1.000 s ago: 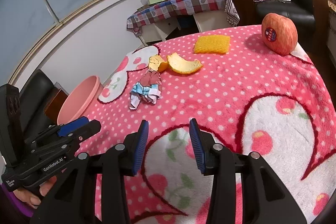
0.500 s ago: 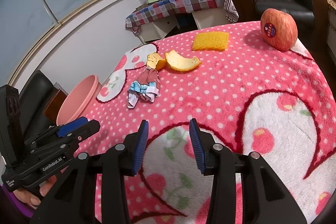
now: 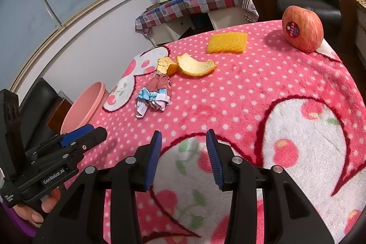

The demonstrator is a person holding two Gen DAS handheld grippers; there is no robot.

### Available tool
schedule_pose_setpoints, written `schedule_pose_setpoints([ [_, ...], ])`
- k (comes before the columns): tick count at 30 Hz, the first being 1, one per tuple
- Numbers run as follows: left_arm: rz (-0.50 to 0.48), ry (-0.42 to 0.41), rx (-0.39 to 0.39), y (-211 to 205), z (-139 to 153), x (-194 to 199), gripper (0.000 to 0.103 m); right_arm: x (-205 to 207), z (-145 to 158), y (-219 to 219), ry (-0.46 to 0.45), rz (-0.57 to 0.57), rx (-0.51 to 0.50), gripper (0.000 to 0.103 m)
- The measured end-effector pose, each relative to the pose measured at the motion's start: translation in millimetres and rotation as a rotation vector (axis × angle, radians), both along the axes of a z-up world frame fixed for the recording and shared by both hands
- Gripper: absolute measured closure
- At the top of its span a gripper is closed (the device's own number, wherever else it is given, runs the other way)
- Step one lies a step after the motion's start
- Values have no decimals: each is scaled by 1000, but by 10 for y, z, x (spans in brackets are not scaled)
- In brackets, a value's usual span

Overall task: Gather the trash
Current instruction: 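Lower the left tool toward the crumpled foil wrapper, then close the left tool on the foil wrapper while the right tool grasps an orange peel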

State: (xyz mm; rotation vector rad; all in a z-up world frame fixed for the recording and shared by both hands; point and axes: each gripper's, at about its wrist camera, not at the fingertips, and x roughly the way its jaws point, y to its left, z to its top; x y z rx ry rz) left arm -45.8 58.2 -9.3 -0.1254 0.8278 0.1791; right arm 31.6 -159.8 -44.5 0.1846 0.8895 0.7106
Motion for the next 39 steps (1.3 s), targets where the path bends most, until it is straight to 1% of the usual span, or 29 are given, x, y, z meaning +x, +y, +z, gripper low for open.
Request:
schedule_pose_setpoints([
  [6, 2, 0, 0, -4, -2, 2, 60, 16, -9, 3, 4, -1, 0, 62],
  [19, -12, -22, 7, 27, 83, 187, 60, 113, -18, 28, 9, -5, -10, 62],
  [21, -21, -30, 7, 21, 100, 223, 57, 149, -5, 4, 8, -13, -8, 62],
  [28, -53, -35, -33, 34, 111, 449, 55, 324, -8, -28, 23, -41, -4, 62],
  [32, -64, -19, -62, 38, 41, 681, 55, 441, -13, -2, 34, -41, 5, 62],
  [37, -54, 19, -63, 29, -139, 937, 55, 617, 11, 67, 46, -13, 29, 62],
  [39, -46, 38, -74, 49, -219, 1017, 55, 707, 31, 112, 47, 2, 33, 62],
])
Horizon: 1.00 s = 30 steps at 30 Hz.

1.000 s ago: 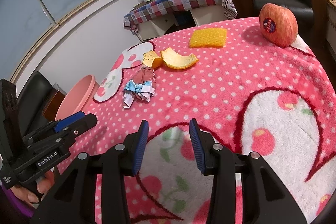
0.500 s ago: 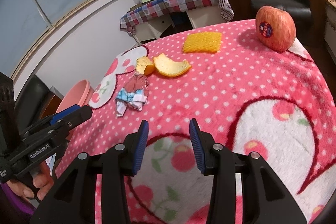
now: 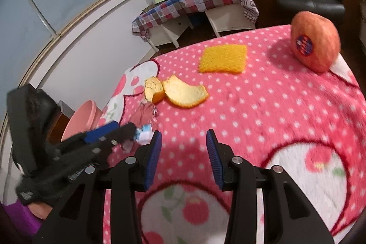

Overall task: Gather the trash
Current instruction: 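Close the left tool on the foil wrapper while the right tool grasps an orange peel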

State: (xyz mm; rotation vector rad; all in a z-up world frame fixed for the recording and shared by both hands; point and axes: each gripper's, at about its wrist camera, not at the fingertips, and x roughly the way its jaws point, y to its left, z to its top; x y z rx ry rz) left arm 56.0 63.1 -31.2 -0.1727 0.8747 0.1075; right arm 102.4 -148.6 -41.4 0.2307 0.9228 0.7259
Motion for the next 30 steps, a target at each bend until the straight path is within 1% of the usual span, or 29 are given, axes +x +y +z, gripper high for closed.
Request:
schedule_pose_setpoints([
  [1, 4, 10, -13, 17, -35, 28, 55, 29, 8, 17, -3, 4, -1, 61],
  [2, 6, 14, -28, 35, -65, 42, 55, 74, 18, 44, -8, 8, -7, 56],
  [3, 5, 15, -44, 49, -81, 54, 62, 110, 23, 66, -14, 12, -9, 53],
  [4, 2, 14, -58, 62, -91, 60, 68, 142, 25, 86, -18, 15, -9, 53],
  [5, -9, 11, -79, 74, -101, 58, 77, 190, 23, 112, -22, 17, -14, 53],
  [8, -8, -14, -79, 91, -89, 8, 84, 326, -17, 167, -13, 11, -21, 53],
  [11, 3, -32, -78, 135, -63, -53, 84, 461, -80, 204, 14, -3, -22, 53],
  [16, 40, -43, -102, 249, -39, -179, 84, 589, -205, 297, 40, -14, -52, 53],
  [20, 63, -44, -114, 325, -42, -261, 84, 585, -232, 382, 12, -5, -68, 53],
  [21, 70, -44, -117, 348, -41, -281, 84, 571, -227, 405, 0, 0, -72, 55],
  [22, 74, -45, -119, 356, -41, -295, 84, 560, -226, 427, -8, 5, -77, 59],
  [24, 81, -49, -119, 378, -38, -338, 84, 545, -235, 467, -14, 7, -92, 78],
  [25, 82, -51, -118, 385, -31, -350, 84, 545, -242, 479, -11, 5, -92, 80],
  [26, 84, -55, -118, 390, -22, -369, 84, 540, -247, 472, -6, 0, -89, 88],
  [27, 86, -58, -119, 394, -15, -386, 84, 532, -243, 453, -4, -7, -81, 91],
  [30, 91, -69, -117, 397, 19, -444, 84, 467, -185, 375, -6, -23, -39, 95],
])
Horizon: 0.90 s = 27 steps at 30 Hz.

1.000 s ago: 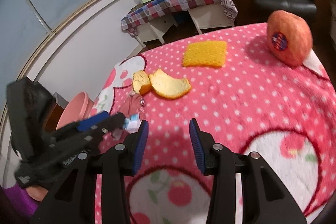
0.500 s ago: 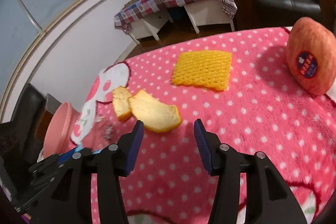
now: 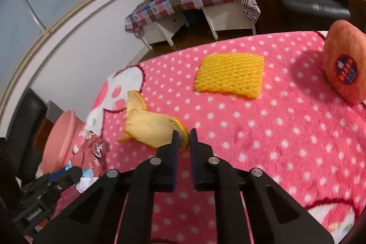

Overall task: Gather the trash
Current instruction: 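Close the left tool on the foil wrapper while the right tool grasps an orange peel, then carry the foil wrapper and orange peel over the pink bucket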

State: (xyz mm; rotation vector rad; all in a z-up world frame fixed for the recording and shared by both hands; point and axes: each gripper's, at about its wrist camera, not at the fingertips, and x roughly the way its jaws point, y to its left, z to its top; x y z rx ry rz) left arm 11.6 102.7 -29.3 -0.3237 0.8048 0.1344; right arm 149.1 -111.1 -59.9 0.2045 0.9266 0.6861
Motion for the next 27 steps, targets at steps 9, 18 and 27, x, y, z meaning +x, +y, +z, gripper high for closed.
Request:
schedule_pose_setpoints([
  [9, 3, -38, 12, -31, 160, -200, 84, -358, 311, -232, -66, -21, 65, 97],
  [18, -12, -80, 30, -150, 333, -430, 84, -710, 651, -429, -149, -21, 85, 97],
  [27, 6, -124, 56, -183, 483, -680, 84, -947, 878, -388, -197, 4, 99, 97],
])
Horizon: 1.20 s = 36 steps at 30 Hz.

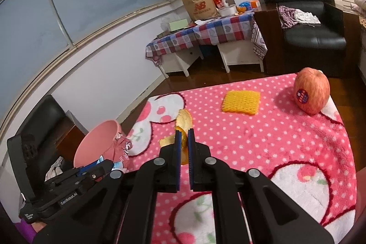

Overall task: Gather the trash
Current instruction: 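Carry the foil wrapper and orange peel over the pink bucket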

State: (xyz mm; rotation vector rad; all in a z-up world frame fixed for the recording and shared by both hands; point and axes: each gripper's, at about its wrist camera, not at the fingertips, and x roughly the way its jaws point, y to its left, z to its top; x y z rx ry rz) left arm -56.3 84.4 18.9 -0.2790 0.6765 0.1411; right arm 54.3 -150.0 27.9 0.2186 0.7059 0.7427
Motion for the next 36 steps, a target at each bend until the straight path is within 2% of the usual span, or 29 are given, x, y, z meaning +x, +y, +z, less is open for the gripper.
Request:
schedule_pose_setpoints([
  [10, 72, -48, 23, 231, 132, -293, 84, -179, 215, 408, -51, 87, -15, 97],
  [21, 208, -55, 11, 815, 140, -573, 84, -363, 384, 1293, -98, 238, -49, 97],
  [36, 345, -7, -6, 1491, -138, -726, 84, -547, 236, 2227, -105, 389, -146, 97],
])
